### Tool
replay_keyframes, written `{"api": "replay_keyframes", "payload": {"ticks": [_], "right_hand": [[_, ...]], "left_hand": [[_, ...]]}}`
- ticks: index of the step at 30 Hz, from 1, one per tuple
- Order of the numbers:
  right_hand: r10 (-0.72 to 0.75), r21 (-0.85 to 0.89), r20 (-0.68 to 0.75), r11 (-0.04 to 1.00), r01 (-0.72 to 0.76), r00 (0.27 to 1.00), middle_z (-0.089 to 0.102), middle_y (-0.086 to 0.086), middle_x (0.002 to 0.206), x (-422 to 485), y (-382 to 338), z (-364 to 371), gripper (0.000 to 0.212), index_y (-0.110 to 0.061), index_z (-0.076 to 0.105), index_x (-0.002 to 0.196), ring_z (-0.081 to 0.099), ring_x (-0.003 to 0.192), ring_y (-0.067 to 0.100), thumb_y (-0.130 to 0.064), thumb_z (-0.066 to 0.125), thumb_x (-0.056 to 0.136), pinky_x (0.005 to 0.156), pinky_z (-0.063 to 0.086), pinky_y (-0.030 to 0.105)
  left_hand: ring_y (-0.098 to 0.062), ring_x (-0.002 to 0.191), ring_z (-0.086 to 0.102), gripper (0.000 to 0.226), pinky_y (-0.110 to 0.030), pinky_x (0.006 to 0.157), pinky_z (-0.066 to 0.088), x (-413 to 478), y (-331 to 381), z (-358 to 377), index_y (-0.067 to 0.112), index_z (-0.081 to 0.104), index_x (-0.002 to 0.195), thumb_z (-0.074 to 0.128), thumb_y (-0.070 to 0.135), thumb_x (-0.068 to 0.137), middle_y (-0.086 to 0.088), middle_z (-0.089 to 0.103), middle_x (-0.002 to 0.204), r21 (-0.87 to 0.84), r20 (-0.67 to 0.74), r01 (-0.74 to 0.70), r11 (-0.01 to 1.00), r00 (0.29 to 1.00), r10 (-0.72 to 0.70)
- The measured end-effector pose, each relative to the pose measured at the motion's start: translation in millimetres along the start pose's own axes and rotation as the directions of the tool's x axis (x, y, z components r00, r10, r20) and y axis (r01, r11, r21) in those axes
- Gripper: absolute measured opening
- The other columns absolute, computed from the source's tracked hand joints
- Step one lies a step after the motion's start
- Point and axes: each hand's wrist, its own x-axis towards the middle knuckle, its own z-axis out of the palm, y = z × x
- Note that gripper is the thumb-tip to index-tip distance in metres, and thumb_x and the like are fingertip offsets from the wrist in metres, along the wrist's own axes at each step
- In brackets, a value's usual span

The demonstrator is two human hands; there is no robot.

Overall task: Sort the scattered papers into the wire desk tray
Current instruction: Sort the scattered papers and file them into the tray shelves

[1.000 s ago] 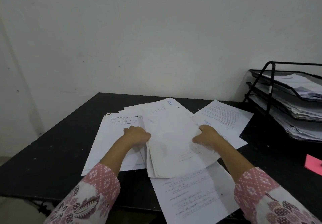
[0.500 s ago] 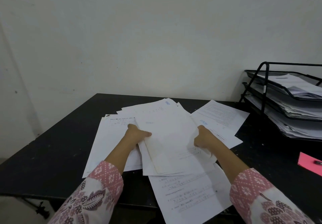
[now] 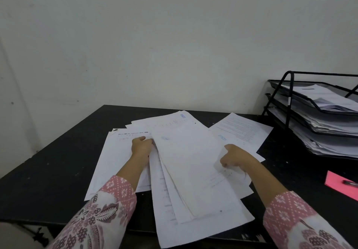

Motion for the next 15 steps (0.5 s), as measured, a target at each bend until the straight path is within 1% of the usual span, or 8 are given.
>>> {"api": "replay_keyframes", "payload": {"ticks": [2,4,6,7,9,10,12,15], "right_hand": [[-0.001,0.021,-0.020,1.000,0.002,1.000,0.045,0.013,0.130,1,0,4,0.054,-0.004,0.039,0.136,0.043,0.100,0.020,-0.006,0.055,0.085,0.081,0.040,0.026],[0.002,0.035,-0.040,0.999,0.000,0.999,0.048,0.013,0.128,2,0,6,0.050,-0.003,0.041,0.133,0.046,0.099,0.020,-0.005,0.053,0.084,0.085,0.043,0.026],[0.006,0.038,-0.040,0.999,-0.004,0.999,0.051,0.014,0.124,6,-2,7,0.046,-0.003,0.045,0.129,0.051,0.102,0.022,-0.005,0.052,0.084,0.091,0.046,0.030],[0.000,0.063,-0.032,0.998,0.002,0.999,0.055,0.014,0.116,7,-2,7,0.039,-0.005,0.051,0.121,0.053,0.098,0.022,-0.006,0.052,0.083,0.087,0.048,0.031],[-0.010,0.105,-0.045,0.994,0.014,0.999,0.053,0.007,0.088,10,-4,9,0.010,-0.010,0.053,0.089,0.050,0.075,0.019,-0.007,0.051,0.079,0.062,0.043,0.024],[-0.020,0.109,-0.057,0.994,0.026,0.998,0.048,0.004,0.077,11,-5,9,0.006,-0.011,0.048,0.076,0.045,0.067,0.018,-0.007,0.051,0.079,0.055,0.036,0.021],[-0.020,0.142,-0.048,0.990,0.027,0.999,0.043,0.003,0.071,15,-5,11,0.017,-0.013,0.040,0.067,0.041,0.062,0.018,-0.006,0.049,0.079,0.049,0.031,0.019],[-0.053,0.276,-0.055,0.959,0.066,0.997,0.050,0.006,0.091,16,-4,9,0.003,-0.010,0.049,0.088,0.050,0.078,0.021,-0.010,0.051,0.085,0.051,0.037,0.022]], "left_hand": [[-0.031,0.105,0.055,0.057,-0.038,0.092,0.046,-9,7,5,0.007,0.048,0.126,0.065,0.033,0.077,-0.012,0.055,0.122,0.025,0.048,0.066,0.997,0.997,-0.067],[-0.036,0.118,0.049,0.081,-0.041,0.094,0.045,-20,16,8,0.007,0.021,0.145,0.061,0.043,0.086,-0.016,0.043,0.137,0.164,0.065,0.109,0.980,0.991,-0.121],[-0.035,0.120,0.048,0.092,-0.042,0.093,0.047,-24,19,8,0.009,0.005,0.147,0.068,0.035,0.084,-0.016,0.038,0.140,0.369,0.109,0.045,0.928,0.990,-0.091],[-0.033,0.117,0.049,0.096,-0.040,0.089,0.049,-28,19,8,0.011,0.003,0.147,0.072,0.025,0.082,-0.016,0.038,0.138,0.453,0.152,-0.003,0.892,0.986,-0.073],[-0.029,0.105,0.049,0.098,-0.033,0.080,0.048,-34,22,9,0.016,0.000,0.147,0.071,0.006,0.080,-0.016,0.040,0.130,0.529,0.203,-0.084,0.844,0.979,-0.029],[-0.027,0.103,0.048,0.098,-0.031,0.079,0.045,-35,22,10,0.019,0.000,0.148,0.069,0.001,0.080,-0.015,0.040,0.127,0.525,0.203,-0.114,0.843,0.979,0.006],[-0.029,0.112,0.046,0.096,-0.030,0.081,0.040,-32,22,13,0.020,0.003,0.148,0.067,-0.003,0.080,-0.014,0.039,0.132,0.436,0.189,-0.163,0.885,0.978,0.088],[-0.026,0.109,0.050,0.087,-0.029,0.080,0.044,-28,21,16,0.020,0.011,0.146,0.062,-0.007,0.081,-0.013,0.046,0.130,0.192,0.208,-0.234,0.953,0.959,0.194]]}}
